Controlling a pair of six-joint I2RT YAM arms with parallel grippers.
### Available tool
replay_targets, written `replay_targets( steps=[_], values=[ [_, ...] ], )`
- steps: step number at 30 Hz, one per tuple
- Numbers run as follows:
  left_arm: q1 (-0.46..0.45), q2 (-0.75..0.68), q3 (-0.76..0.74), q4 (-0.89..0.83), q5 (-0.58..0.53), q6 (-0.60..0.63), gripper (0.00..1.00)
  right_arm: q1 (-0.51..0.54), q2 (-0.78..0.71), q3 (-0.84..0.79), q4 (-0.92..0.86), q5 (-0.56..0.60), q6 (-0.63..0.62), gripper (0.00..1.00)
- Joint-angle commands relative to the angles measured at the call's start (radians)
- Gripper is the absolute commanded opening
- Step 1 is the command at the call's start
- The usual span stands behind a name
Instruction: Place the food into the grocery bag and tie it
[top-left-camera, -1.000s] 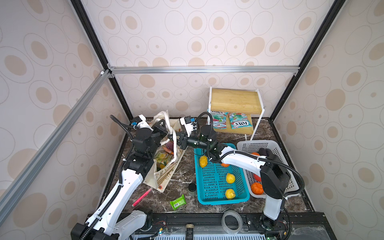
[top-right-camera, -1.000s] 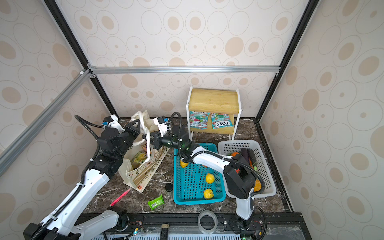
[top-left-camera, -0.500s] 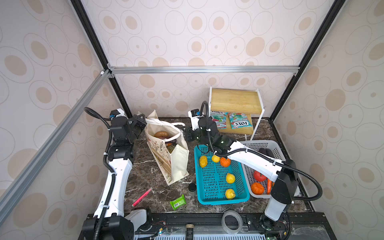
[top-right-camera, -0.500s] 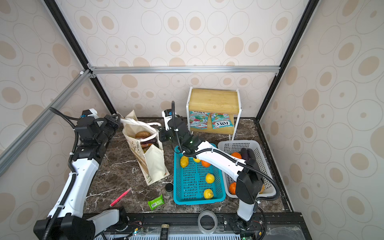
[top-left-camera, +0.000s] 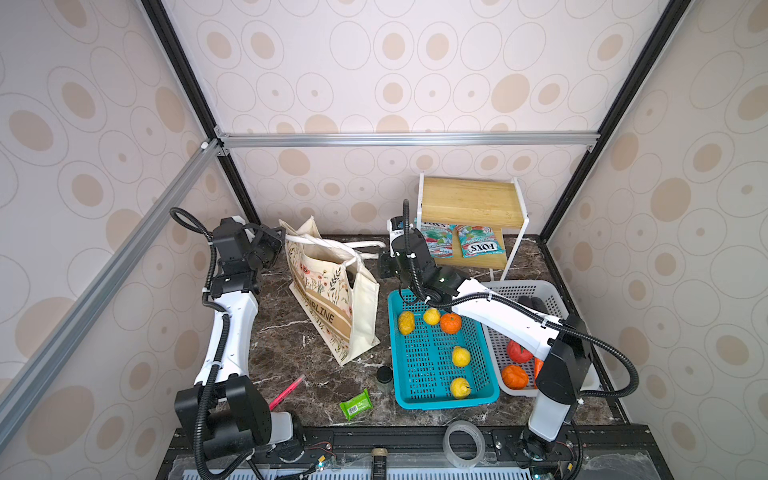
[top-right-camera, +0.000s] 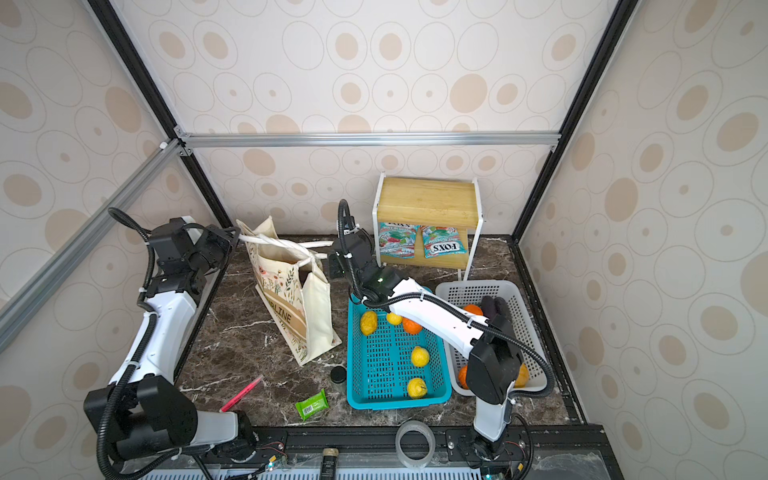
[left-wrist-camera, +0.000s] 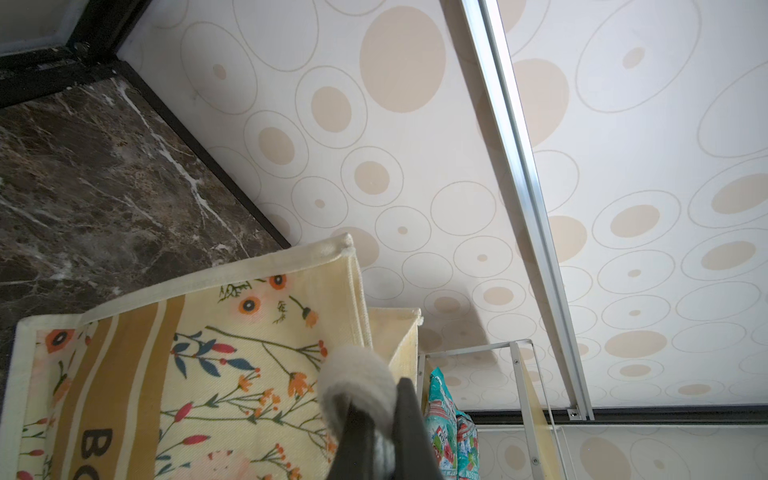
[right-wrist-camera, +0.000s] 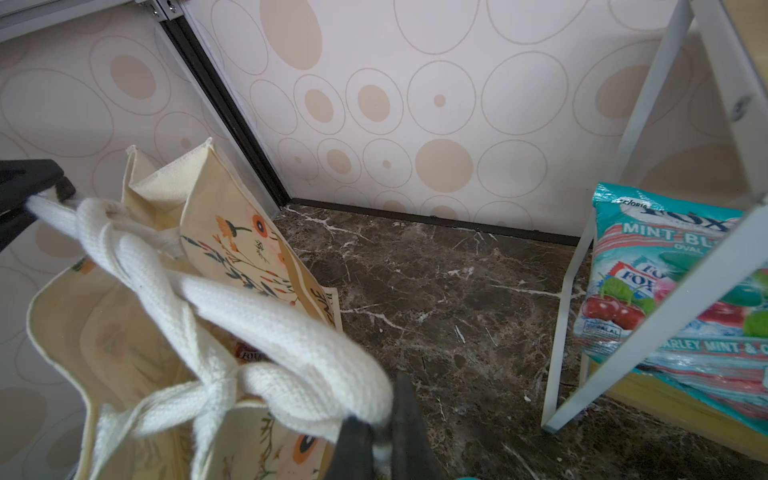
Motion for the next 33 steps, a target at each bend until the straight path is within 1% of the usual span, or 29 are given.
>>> replay_targets(
  steps=[1, 3, 6, 10, 11, 14, 15, 16, 18, 20, 22, 24, 25, 27, 29, 31, 33],
  values=[
    [0.124, 0.038, 0.109, 0.152, -0.26, -0.02, 0.0, -0.101, -0.02, 0.073, -0.097, 0.264, -0.064, 0.0],
    [0.125, 0.068, 0.148, 0.137, -0.272, -0.017, 0.0, -0.113, -0.002, 0.127, -0.101, 0.242, -0.093, 0.0],
    [0.126, 0.083, 0.166, 0.141, -0.297, -0.021, 0.0, -0.134, 0.034, 0.19, -0.1, 0.193, -0.115, 0.0],
    [0.13, 0.079, 0.15, 0.155, -0.306, -0.038, 0.0, -0.165, 0.101, 0.282, -0.183, 0.189, -0.111, 0.0],
    [0.13, 0.073, 0.137, 0.168, -0.301, -0.046, 0.0, -0.174, 0.104, 0.285, -0.185, 0.186, -0.103, 0.0],
    [0.129, 0.061, 0.095, 0.198, -0.292, -0.049, 0.0, -0.197, 0.11, 0.292, -0.156, 0.123, -0.088, 0.0],
    [0.131, 0.06, 0.084, 0.2, -0.301, -0.042, 0.0, -0.199, 0.125, 0.309, -0.146, 0.115, -0.101, 0.0],
    [0.131, 0.063, 0.083, 0.194, -0.314, -0.03, 0.0, -0.199, 0.148, 0.347, -0.156, 0.115, -0.117, 0.0],
    [0.133, 0.073, 0.096, 0.173, -0.321, -0.019, 0.0, -0.198, 0.224, 0.485, -0.23, 0.109, -0.152, 0.0],
    [0.128, 0.084, 0.095, 0.208, -0.306, -0.04, 0.0, -0.198, 0.28, 0.583, -0.272, 0.1, -0.171, 0.0],
    [0.125, 0.101, 0.111, 0.241, -0.278, -0.062, 0.0, -0.2, 0.325, 0.656, -0.253, 0.082, -0.195, 0.0],
    [0.121, 0.107, 0.136, 0.212, -0.281, -0.051, 0.0, -0.2, 0.391, 0.783, -0.267, 0.051, -0.226, 0.0],
    [0.116, 0.098, 0.121, 0.217, -0.289, -0.057, 0.0, -0.2, 0.423, 0.841, -0.286, 0.035, -0.235, 0.0],
    [0.105, 0.066, 0.033, 0.294, -0.302, -0.091, 0.0, -0.2, 0.472, 0.917, -0.315, 0.028, -0.253, 0.0],
    [0.097, 0.055, -0.026, 0.358, -0.303, -0.101, 0.0, -0.203, 0.484, 0.909, -0.296, 0.048, -0.265, 0.0],
    [0.085, 0.066, -0.06, 0.389, -0.276, -0.094, 0.0, -0.207, 0.492, 0.895, -0.268, 0.063, -0.271, 0.0],
    [0.063, 0.073, -0.081, 0.423, -0.26, -0.061, 0.0, -0.218, 0.506, 0.903, -0.252, 0.042, -0.266, 0.0]
  ],
)
